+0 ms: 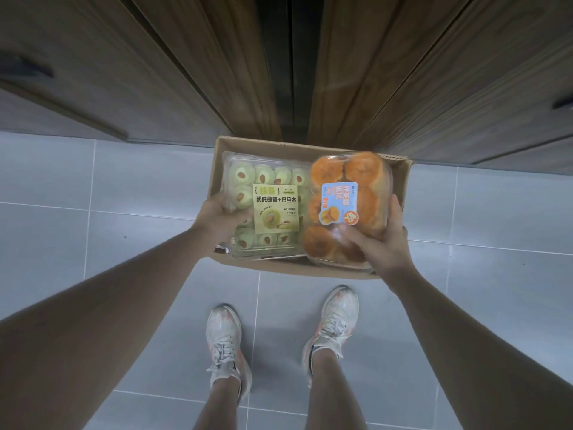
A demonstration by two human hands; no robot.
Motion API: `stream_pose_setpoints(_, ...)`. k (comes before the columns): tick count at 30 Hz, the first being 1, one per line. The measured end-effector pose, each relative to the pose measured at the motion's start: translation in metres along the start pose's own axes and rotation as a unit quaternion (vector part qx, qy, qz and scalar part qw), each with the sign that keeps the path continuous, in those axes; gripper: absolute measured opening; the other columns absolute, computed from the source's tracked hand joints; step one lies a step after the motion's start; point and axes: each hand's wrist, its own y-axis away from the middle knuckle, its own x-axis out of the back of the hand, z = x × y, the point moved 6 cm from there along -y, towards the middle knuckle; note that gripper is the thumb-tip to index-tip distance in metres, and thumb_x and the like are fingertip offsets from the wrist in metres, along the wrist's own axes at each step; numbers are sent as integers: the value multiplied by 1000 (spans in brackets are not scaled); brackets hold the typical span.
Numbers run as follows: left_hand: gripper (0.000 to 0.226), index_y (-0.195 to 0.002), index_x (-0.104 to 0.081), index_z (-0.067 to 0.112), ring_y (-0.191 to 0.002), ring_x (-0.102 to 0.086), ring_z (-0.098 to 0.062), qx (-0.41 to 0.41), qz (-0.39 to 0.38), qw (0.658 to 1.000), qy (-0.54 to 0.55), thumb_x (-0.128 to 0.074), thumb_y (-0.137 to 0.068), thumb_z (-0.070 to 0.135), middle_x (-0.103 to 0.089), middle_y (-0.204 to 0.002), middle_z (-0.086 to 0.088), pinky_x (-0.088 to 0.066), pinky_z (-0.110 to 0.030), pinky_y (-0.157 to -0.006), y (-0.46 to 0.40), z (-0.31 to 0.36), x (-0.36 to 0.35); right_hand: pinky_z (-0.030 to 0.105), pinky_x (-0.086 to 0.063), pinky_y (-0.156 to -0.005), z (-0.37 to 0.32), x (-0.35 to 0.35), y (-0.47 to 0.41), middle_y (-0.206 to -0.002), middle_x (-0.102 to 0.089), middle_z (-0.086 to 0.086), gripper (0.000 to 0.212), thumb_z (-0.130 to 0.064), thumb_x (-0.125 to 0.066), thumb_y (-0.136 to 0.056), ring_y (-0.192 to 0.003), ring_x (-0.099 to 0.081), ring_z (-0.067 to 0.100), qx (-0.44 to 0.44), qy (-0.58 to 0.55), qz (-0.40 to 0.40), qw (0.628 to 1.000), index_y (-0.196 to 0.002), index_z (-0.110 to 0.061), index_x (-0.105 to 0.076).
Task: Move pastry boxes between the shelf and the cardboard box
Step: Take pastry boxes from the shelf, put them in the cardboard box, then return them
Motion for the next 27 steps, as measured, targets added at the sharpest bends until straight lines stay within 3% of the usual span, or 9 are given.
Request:
stream_pose_setpoints(2, 37, -116, -59, 18, -83, -68, -23, 9, -15, 999, 32, -81, -87, 24, -69, -103, -7, -56, -28, -51, 8, 5, -2, 50, -48, -107, -4, -4, 0, -138, -58, -4, 115, -76, -85, -53, -130, -55, 24, 3, 15, 2, 1000, -147, -64, -20)
stream_pose_setpoints(4, 41, -122, -53, 22, -96, -71, -32, 32, -40, 996, 72, -78, -90, 28, -68, -116, -11, -64, -55, -71, 17, 8, -3, 49, -46, -110, -10, -7, -2, -136, -59, 0, 110, -85, -75, -57, -128, -56, 24, 3, 25, -9, 1000, -147, -67, -17)
stream_pose_setpoints(6, 37, -124, -46, 22, -98, -71, -33, 41, -60, 993, 95, -71, -97, 26, -67, -110, -9, -56, -65, -89, 27, 12, -3, 48, -46, -109, -19, -4, -1, -132, -60, 0, 102, -88, -70, -59, -125, -58, 22, 5, 26, -9, 1000, -146, -67, -23)
stream_pose_setpoints(9, 36, -127, -43, 20, -94, -71, -31, 18, -66, 992, 103, -67, -100, 22, -66, -107, -6, -60, -58, -83, 46, 24, 2, 38, -40, -115, -52, 8, 19, -128, -53, 1, 90, -78, -73, -68, -121, -56, 13, 27, 46, 0, 999, -145, -66, -28)
stream_pose_setpoints(12, 31, -124, -44, 19, -94, -69, -29, -12, -64, 990, 121, -64, -101, 15, -64, -112, -12, -62, -41, -64, 68, 38, 21, 23, -37, -109, -85, 24, 49, -120, -41, -1, 79, -53, -76, -83, -98, -57, -2, 61, 74, 10, 995, -148, -60, -31)
stream_pose_setpoints(17, 37, -130, -46, 23, -88, -68, -32, -37, -70, 986, 149, -67, -100, 20, -66, -92, -9, -55, -55, -78, 118, 69, 74, 30, -47, -102, -147, 46, 115, -109, -38, -12, 79, -53, -75, -83, -89, -63, 4, 114, 132, 15, 985, -148, -60, -30)
stream_pose_setpoints(21, 39, -133, -49, 20, -88, -69, -28, -69, -83, 981, 159, -67, -99, 17, -69, -101, -12, -57, -58, -85, 175, 104, 125, 37, -49, -99, -212, 69, 180, -122, -41, -6, 77, -60, -70, -84, -95, -63, 16, 160, 205, 15, 965, -148, -64, -25)
stream_pose_setpoints(23, 38, -133, -50, 20, -93, -70, -29, -89, -87, 978, 169, -67, -99, 14, -72, -109, -10, -58, -58, -85, 209, 122, 153, 40, -50, -99, -250, 79, 218, -123, -41, -7, 76, -60, -68, -85, -97, -62, 18, 185, 225, 18, 956, -148, -63, -26)
stream_pose_setpoints(27, 34, -127, -52, 20, -94, -67, -30, -132, -89, 968, 195, -68, -98, 14, -71, -102, -9, -58, -55, -78, 283, 159, 212, 37, -51, -95, -327, 99, 296, -117, -39, -6, 74, -55, -69, -87, -93, -61, 18, 236, 240, 50, 940, -151, -55, -31)
